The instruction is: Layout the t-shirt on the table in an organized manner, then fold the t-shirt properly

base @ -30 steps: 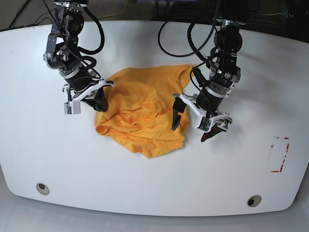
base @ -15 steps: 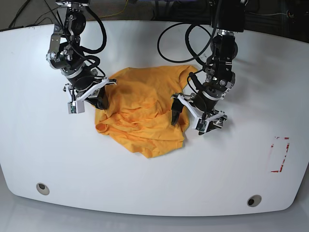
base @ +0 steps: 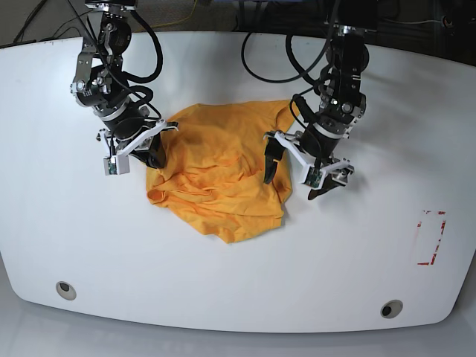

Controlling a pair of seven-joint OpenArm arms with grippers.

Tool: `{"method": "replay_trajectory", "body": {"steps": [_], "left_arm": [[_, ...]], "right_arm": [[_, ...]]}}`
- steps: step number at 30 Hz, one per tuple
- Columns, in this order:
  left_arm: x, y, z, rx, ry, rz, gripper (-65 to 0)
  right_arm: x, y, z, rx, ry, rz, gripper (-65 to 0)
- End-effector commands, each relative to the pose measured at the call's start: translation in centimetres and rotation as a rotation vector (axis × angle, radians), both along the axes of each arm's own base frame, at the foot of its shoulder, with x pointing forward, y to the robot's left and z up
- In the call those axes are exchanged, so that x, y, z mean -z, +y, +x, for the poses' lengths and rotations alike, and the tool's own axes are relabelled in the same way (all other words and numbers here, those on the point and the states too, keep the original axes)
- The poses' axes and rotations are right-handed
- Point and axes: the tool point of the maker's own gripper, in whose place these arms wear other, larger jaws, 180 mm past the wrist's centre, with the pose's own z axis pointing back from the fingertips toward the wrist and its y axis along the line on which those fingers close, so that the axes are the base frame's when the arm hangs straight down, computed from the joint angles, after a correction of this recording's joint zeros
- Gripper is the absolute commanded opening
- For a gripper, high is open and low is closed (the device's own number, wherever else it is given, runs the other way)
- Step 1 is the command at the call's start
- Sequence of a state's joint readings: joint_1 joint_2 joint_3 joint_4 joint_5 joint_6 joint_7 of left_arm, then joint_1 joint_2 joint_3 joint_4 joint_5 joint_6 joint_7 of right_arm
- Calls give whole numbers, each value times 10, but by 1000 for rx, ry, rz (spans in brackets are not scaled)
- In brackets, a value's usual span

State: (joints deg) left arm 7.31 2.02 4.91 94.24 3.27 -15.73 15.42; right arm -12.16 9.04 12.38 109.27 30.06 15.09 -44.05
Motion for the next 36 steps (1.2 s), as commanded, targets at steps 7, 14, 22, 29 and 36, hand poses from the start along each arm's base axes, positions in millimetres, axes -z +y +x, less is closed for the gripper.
{"method": "replay_trajectory", "body": {"steps": [7,14,22,29,36], "left_arm": [[6,6,-40,0,38,-59,-91],[23,18,-79,-22,139,-120,-92],[40,26,-107,-23,232,-160,-93],[43,25,-110,0,242,-152,-93],[40,6,-111,84,238,-145,-93]], "right_arm": [[-8,-2,6,3,-35,6,-650],[-8,-2,6,3,-35,6,-650],[-7,-2,5,4,-32,6,-650],[-6,-2,5,4,-31,6,-650],[-6,-2,5,4,-31,6,-650]]}}
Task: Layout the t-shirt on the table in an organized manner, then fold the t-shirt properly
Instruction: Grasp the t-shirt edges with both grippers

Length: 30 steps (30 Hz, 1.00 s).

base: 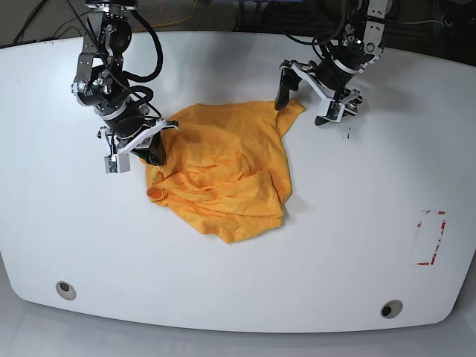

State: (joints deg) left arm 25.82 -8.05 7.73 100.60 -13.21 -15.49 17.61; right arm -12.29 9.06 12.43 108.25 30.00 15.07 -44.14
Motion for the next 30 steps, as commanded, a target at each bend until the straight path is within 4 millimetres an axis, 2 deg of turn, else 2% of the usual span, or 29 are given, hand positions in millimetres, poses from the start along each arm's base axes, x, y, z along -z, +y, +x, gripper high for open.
{"method": "replay_trajectory", "body": {"steps": [1,6,15,21,25,28,30], "left_arm": [[-14,-9,8,35,-49,-24,-93],[-8,-17,4,55,-31,-29,-93],[1,-14,1,47,-8,-20,-93],[24,-8,-11,55,90,20,-95],[26,-8,-12,56,96,22,-96],[27,-7,-10,56,96,25,-127],[27,-8,-7,60,93,26,-171]], "right_arm": [[-13,-1,7,0,-52,4,-650],[-13,-1,7,0,-52,4,-650],[-12,-1,6,0,-49,4,-650],[-12,-1,6,0,-49,4,-650],[-12,-1,6,0,-49,4,-650],[-13,-1,6,0,-51,6,-650],[-13,0,7,0,-52,7,-650]]}}
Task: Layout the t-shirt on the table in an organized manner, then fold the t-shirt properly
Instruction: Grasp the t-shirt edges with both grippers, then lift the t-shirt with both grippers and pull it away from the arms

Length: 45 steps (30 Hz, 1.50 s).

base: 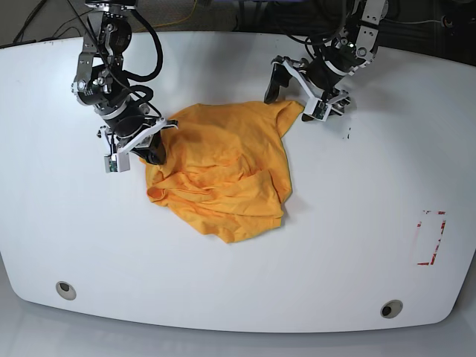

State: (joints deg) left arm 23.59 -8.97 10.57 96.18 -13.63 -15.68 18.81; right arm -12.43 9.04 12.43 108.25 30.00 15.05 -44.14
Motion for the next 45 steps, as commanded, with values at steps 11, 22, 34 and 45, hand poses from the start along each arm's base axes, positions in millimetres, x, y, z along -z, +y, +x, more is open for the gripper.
{"method": "replay_trajectory", "body": {"steps": [11,22,34,45], "left_arm": [[8,-1,15,23,18,22,-393],[4,-5,26,36,-4,23,-610],[-47,0,53,35,-177,63,-623],[-109,0,78,58,-361,69,-623]], "right_arm": [[-14,0,7,0,-54,11,-650],[-15,0,7,-1,-56,9,-650],[-22,-4,11,-4,-80,-8,-650],[-47,-5,24,-10,-160,-21,-650]]}}
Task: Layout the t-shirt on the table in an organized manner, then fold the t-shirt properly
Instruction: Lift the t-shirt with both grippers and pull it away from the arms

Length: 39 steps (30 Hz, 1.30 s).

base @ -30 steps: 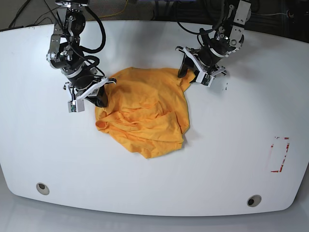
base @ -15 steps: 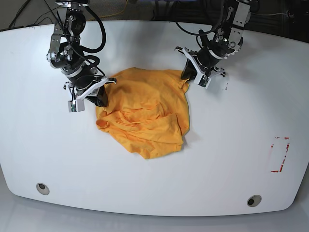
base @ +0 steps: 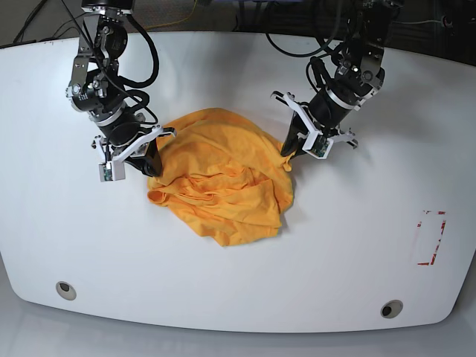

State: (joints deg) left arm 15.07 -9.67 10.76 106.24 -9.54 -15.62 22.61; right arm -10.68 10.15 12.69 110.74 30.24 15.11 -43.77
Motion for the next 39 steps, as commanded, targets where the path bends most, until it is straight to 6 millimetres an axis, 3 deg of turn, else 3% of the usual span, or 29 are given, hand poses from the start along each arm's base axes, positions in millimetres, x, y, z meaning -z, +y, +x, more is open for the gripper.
{"method": "replay_trajectory", "body": {"steps": [1,8,13,23,39], "left_arm": [[-32,4,13,20,-108,2,-623],[-70,2,33,32,-224,1,-623],[-100,2,56,31,-317,4,-623],[-172,1,94,37,-517,6,-623],[-277,1,122,36,-785,16,-623]], "right_arm": [[-24,-4,12,-2,-89,-6,-650],[-46,-15,29,2,-177,-43,-650],[-73,-26,48,-1,-259,-86,-650],[-115,-48,83,8,-360,-144,-650],[-192,-72,117,31,-528,-221,-650]]}}
